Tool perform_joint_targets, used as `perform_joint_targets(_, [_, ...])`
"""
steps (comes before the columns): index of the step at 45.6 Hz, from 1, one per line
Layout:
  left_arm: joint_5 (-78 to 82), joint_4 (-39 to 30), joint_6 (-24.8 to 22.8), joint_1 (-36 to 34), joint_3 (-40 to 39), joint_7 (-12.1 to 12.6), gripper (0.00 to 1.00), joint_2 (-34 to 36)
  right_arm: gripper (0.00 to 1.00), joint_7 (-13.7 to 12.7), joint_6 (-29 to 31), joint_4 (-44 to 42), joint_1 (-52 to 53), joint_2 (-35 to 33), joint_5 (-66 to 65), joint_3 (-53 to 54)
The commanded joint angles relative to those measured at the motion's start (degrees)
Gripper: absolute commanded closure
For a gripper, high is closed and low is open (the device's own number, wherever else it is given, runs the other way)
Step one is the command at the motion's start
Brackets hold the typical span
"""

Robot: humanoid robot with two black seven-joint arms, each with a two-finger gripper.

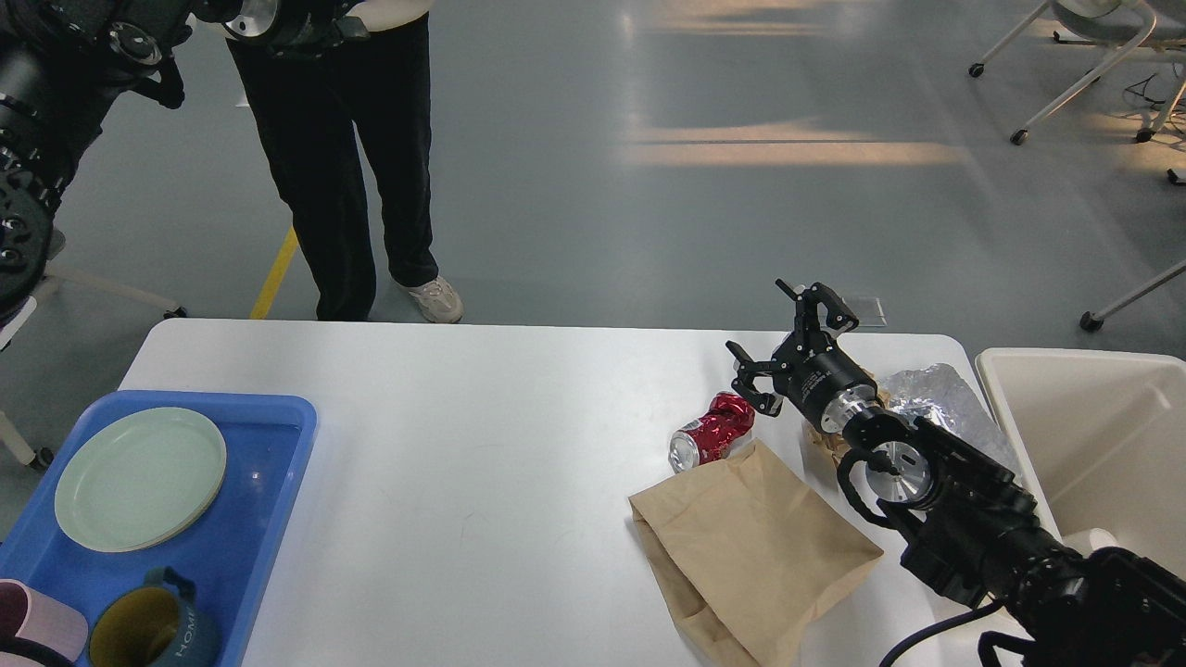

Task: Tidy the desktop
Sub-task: 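Open the left gripper and raise it up away from the tray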

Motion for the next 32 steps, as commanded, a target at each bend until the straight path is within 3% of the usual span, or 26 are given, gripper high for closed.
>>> perform_joint_targets(1, [-2.0, 0.0, 4.3, 2.2, -5.2, 0.0, 0.03, -0.5, 0.0, -0.1, 0.0, 0.0, 0.0, 0.0, 0.0, 0.0])
perform_joint_targets(16, [-2.0, 0.0, 12.5, 3.1, -24.7, 0.5, 0.03, -5.4, 0.0, 0.0, 0.0, 0.0, 0.0, 0.1, 0.0, 0.0])
perform_joint_targets(32, [-2.0, -0.1, 12.9, 7.7, -41.4, 0.6, 0.03, -7.9, 0.0, 0.0, 0.0, 0.0, 0.0, 0.0, 0.0, 0.0])
